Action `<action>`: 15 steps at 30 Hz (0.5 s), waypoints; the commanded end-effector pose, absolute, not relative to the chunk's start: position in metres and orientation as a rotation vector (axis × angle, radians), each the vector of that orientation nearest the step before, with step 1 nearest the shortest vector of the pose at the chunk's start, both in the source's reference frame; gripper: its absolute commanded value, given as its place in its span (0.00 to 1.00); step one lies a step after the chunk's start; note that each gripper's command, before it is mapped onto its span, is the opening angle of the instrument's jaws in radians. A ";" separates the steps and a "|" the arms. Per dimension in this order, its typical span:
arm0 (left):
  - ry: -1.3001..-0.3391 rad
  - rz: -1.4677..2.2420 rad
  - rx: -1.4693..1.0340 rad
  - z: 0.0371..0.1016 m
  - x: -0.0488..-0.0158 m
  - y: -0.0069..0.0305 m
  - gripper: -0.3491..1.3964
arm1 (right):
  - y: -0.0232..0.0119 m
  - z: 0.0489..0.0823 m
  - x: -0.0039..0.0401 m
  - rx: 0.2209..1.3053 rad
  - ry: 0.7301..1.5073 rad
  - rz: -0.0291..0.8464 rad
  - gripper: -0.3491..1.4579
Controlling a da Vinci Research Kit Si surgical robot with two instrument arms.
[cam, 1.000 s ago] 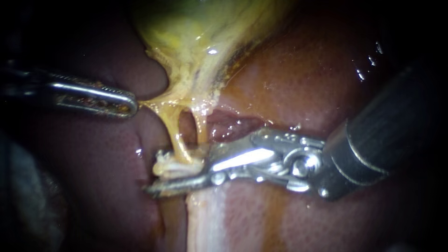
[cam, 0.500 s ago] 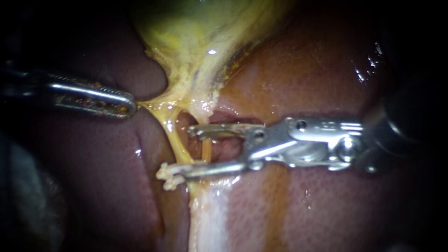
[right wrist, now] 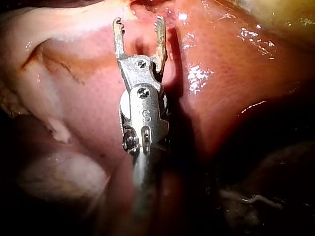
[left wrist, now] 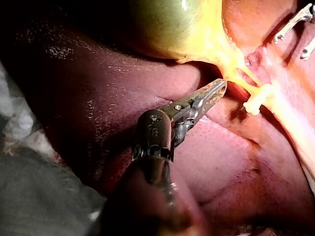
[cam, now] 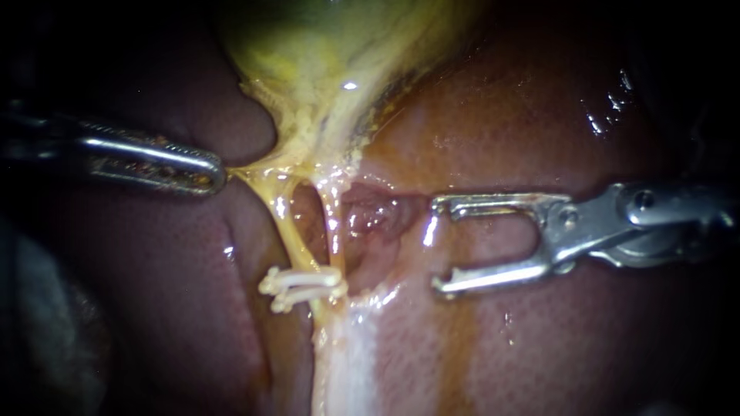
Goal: Going back second clip left tube
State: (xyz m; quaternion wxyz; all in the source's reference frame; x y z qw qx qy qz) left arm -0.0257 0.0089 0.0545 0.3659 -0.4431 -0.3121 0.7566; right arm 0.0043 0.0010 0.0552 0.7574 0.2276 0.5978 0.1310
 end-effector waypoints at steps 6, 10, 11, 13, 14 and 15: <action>-0.788 1.945 -1.138 0.0552 -0.0267 0.0087 0.00 | 0.0009 0.0552 0.0040 0.494 1.304 0.280 0.47; -0.796 1.948 -1.140 0.0565 -0.0281 0.0084 0.00 | 0.0009 0.0552 0.0039 0.494 1.304 0.280 0.47; -0.797 1.949 -1.141 0.0568 -0.0283 0.0083 0.00 | 0.0009 0.0552 0.0039 0.495 1.304 0.280 0.47; -0.801 1.952 -1.143 0.0574 -0.0288 0.0080 0.00 | 0.0009 0.0552 0.0038 0.495 1.304 0.279 0.47; -0.803 1.953 -1.144 0.0576 -0.0290 0.0079 0.00 | 0.0009 0.0552 0.0038 0.495 1.304 0.279 0.47; -0.807 1.955 -1.145 0.0579 -0.0293 0.0077 0.00 | 0.0009 0.0552 0.0038 0.495 1.304 0.279 0.47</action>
